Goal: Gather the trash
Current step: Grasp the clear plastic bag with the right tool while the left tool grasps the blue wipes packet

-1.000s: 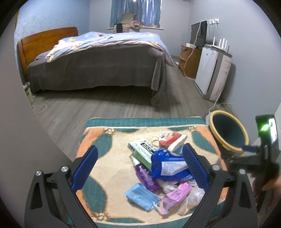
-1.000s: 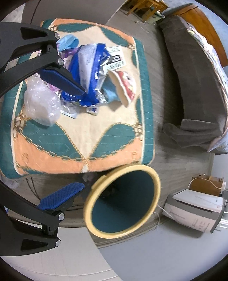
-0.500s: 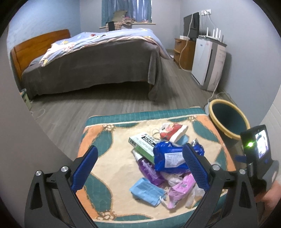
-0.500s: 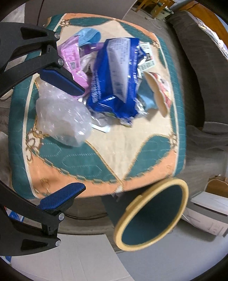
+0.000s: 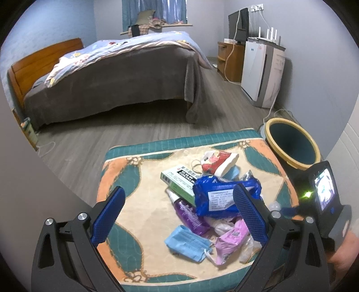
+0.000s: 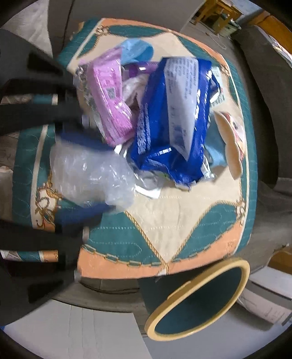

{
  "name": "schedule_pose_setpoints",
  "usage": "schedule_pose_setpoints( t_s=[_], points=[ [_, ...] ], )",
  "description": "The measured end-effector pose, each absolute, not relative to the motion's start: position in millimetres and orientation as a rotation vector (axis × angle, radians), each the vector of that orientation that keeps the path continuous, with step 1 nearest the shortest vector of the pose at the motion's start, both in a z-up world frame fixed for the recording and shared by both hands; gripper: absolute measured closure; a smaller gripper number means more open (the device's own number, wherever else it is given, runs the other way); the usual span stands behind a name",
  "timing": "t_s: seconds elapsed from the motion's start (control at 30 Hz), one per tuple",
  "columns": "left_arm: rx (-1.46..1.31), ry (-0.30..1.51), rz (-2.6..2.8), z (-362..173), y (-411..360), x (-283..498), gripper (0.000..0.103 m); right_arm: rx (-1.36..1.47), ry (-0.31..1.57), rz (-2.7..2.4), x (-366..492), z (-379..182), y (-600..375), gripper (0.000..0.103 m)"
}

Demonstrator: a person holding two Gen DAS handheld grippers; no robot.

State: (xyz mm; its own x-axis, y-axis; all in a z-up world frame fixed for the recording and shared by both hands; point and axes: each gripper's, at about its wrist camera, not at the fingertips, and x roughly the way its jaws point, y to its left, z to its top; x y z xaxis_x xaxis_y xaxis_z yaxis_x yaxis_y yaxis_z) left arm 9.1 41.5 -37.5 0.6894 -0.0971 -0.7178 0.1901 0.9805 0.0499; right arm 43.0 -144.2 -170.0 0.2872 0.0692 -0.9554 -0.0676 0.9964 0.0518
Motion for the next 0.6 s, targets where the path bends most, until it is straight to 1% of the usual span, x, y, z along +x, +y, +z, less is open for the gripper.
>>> schedule_pose_setpoints(
  t_s=[0.07, 0.23, 0.3, 0.43, 0.53, 0.6],
  points=[
    [0.120, 0.795, -0.162, -37.6, 41.5, 9.9, 0.007, -0.014, 1.273, 0.100, 40.9, -161.8, -143.0, 0.080],
    [0.106, 0.807, -0.151, -42.6, 40.6, 17.8, 0.007, -0.078, 1.230, 0.140, 43.5, -119.6, -146.9, 0.081],
    [0.098, 0.816, -0.150, -45.0, 39.6, 21.6, 0.007, -0.120, 1.181, 0.161, 51.0, -96.1, -152.3, 0.081],
    [0.097, 0.846, -0.159, -56.6, 33.3, 30.2, 0.007, -0.076, 1.098, 0.179, 71.8, -64.9, -172.0, 0.081],
    [0.115, 0.899, -0.179, -76.4, 22.3, 39.1, 0.007, -0.069, 1.033, 0.152, 83.2, -57.6, -188.6, 0.081],
    [0.118, 0.929, -0.192, -88.7, 15.7, 43.9, 0.007, -0.037, 1.036, 0.136, 89.9, -65.0, -200.2, 0.081]
  ],
)
